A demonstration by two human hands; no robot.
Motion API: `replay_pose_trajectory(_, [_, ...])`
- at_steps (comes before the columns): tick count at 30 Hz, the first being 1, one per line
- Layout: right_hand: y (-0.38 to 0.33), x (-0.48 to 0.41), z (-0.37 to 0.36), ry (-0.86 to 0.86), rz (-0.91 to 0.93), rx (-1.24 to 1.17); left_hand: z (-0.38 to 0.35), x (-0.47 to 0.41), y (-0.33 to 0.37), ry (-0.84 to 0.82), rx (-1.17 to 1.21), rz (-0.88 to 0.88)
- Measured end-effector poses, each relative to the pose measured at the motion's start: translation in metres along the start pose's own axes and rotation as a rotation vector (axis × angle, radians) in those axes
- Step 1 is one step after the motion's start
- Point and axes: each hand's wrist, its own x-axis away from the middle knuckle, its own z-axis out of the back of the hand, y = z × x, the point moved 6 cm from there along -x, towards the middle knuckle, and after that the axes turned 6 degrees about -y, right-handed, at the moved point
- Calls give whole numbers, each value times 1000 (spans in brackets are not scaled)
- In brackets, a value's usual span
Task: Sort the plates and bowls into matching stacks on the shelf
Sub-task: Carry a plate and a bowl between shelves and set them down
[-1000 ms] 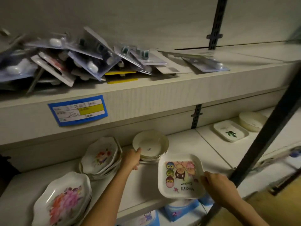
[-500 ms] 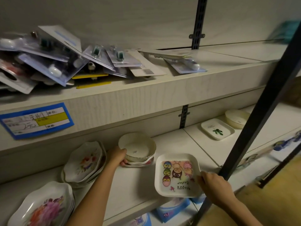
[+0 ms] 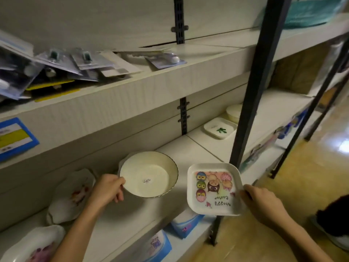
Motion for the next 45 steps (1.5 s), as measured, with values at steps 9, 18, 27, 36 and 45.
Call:
replay_pose_trajectory(9, [99,53,33,78,-211,-36,-84,40,42,-235,-22,-97])
replay_pose_trajectory(18, [214,24,81,104,-208,-53,-190,62,108,-270,5,-115])
replay_pose_trajectory(27, [322,-45,150,74,-105,-24,-299,66,169,-169,73,-56])
replay_pose_trajectory(36, [369,-122,180,25,-38,4,-361,38,214,-108,153,-8])
replay_pose_trajectory(45, [361,-255,189,-32,104,9,-376,-10,235,63,262,38])
